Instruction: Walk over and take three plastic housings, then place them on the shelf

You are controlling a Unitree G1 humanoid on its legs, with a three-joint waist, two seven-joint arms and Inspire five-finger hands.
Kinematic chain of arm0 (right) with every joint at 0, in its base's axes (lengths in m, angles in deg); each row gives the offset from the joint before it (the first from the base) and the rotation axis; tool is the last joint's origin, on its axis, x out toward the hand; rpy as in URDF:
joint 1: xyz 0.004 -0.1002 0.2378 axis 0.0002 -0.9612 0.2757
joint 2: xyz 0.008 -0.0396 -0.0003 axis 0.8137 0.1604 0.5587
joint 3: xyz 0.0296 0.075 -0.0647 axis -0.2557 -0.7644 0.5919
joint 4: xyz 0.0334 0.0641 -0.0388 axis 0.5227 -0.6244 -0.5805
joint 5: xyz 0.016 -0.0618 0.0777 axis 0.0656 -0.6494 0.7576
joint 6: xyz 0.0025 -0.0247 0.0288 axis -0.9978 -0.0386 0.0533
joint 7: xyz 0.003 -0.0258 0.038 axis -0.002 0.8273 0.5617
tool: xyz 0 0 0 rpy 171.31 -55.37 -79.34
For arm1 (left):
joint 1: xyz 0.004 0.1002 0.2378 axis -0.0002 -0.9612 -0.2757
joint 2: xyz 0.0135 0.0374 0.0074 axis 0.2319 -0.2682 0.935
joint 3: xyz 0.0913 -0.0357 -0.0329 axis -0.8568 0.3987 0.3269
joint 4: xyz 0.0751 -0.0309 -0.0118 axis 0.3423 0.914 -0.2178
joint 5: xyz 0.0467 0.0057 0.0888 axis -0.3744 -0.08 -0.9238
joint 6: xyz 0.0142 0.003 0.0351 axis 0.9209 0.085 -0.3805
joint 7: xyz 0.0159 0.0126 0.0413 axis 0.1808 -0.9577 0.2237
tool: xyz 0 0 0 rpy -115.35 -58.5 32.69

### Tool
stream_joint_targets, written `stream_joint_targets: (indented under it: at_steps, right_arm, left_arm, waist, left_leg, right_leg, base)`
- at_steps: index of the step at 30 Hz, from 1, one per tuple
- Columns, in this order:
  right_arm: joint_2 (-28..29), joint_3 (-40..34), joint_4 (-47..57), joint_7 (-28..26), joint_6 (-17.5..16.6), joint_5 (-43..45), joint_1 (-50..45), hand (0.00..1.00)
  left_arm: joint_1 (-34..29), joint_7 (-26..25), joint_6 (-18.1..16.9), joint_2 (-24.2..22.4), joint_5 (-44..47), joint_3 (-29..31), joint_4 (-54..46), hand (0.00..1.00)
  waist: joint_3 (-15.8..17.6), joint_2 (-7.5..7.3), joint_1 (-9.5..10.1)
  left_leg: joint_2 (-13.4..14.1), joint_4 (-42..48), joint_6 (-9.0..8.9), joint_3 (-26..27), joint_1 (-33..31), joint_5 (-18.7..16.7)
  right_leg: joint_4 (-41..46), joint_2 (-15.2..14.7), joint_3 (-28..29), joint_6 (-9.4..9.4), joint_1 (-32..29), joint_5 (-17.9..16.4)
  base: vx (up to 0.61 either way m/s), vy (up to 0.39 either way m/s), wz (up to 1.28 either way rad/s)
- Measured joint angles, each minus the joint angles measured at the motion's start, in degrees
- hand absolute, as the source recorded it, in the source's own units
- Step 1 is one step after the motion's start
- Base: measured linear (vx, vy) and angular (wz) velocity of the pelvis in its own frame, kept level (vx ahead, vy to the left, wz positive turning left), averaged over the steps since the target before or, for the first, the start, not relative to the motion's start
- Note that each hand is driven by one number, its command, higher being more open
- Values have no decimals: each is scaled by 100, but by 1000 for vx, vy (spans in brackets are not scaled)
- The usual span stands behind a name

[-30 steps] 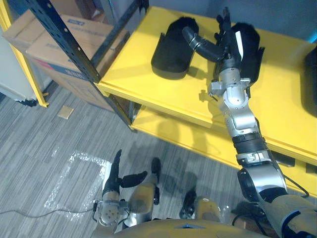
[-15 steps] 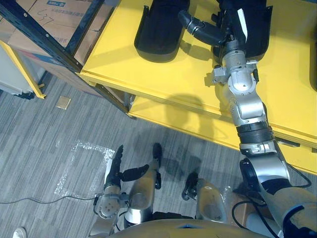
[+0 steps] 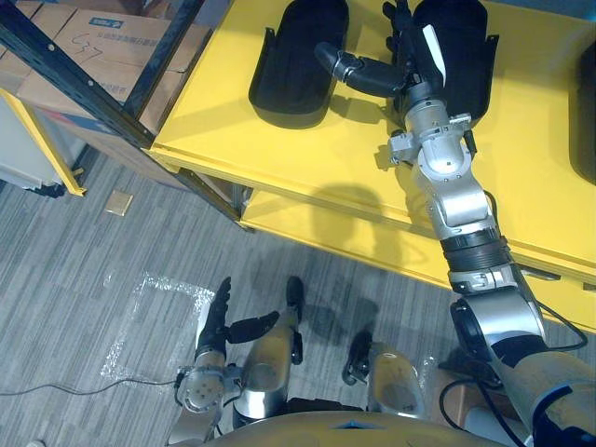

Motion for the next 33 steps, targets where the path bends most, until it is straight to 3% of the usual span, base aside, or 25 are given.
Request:
stream_joint_targets:
  at_steps: [9,19,33]
  right_arm:
    - [1,8,17,2,11,-5,-25,100]
    - [69,469,5,-294,209,-8,-261,100]
    - [129,673,-666,-381,422,-288,-333,100]
  left_arm:
    - [0,-1,81,30,3,-18,44,100]
    - [-48,-24,139,230,-3,-17,492,100]
    - [-70,-203,197,232,-2,-16,733,100]
  waist:
    - [-51,-66,2]
    - [-413,-306,30]
    - [-424,-321,163]
  left_leg:
    - [15,-4,-3,101,220,-94]
    - [25,-6,-14,86,321,-175]
    - [5,-10,-8,-16,319,-173]
  right_leg:
    - [-356,67,69,80,325,96]
    - [-671,124,14,109,589,158]
    - [-691,120,-76,119,612,188]
  base:
    - [67,13,-6]
    - [51,1,1]
    - [-1,-1,2]
